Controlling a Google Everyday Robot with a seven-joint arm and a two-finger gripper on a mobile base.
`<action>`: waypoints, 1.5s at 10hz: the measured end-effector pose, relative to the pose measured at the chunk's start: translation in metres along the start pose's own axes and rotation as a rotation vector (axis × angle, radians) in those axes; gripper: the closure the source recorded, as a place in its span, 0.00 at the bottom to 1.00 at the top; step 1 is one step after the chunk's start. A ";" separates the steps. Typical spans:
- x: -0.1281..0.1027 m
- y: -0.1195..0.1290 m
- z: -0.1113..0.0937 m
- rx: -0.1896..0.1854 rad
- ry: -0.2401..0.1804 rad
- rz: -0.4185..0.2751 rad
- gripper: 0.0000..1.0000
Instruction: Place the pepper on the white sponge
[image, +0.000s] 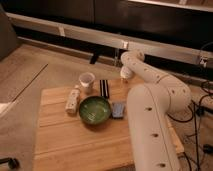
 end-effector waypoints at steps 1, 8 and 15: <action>0.007 0.009 -0.021 0.001 -0.006 -0.001 1.00; 0.134 0.044 -0.079 0.021 0.192 -0.005 1.00; 0.151 0.081 -0.061 -0.013 0.243 -0.088 1.00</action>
